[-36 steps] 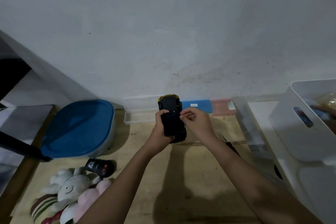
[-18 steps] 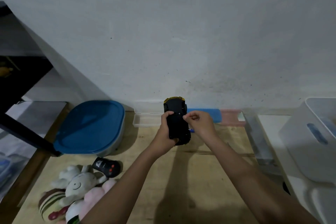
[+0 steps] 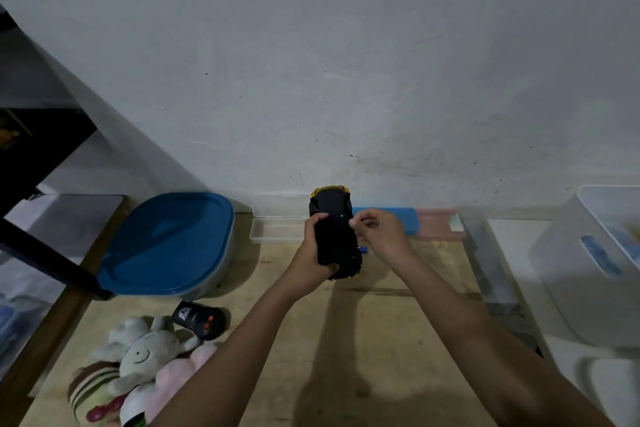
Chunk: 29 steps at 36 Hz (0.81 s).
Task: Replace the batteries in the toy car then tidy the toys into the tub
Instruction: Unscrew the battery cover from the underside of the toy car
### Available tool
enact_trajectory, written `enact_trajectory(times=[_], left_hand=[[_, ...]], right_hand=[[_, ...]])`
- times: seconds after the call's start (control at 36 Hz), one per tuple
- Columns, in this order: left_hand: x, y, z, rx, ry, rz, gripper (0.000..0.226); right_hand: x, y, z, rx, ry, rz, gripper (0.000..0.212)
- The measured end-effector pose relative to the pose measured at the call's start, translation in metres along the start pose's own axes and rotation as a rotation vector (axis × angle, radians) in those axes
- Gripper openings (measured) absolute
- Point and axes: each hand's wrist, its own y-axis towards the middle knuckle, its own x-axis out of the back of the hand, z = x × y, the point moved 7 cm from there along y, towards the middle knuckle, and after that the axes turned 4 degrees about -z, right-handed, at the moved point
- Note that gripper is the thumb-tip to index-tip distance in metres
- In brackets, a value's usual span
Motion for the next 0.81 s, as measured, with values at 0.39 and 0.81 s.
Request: enact_trajectory(times=[0.39,0.81], left_hand=[[0.002,0.0,0.005,0.028,-0.03,0.018,0.082],[-0.006,0.014,0.017,0.029,-0.041,0.01,0.103]], right_hand=[[0.022,0.005,-0.001,0.004,0.067,0.079,0.007],[0.078,-0.02,-0.112,-0.231,-0.025,-0.075,0.017]])
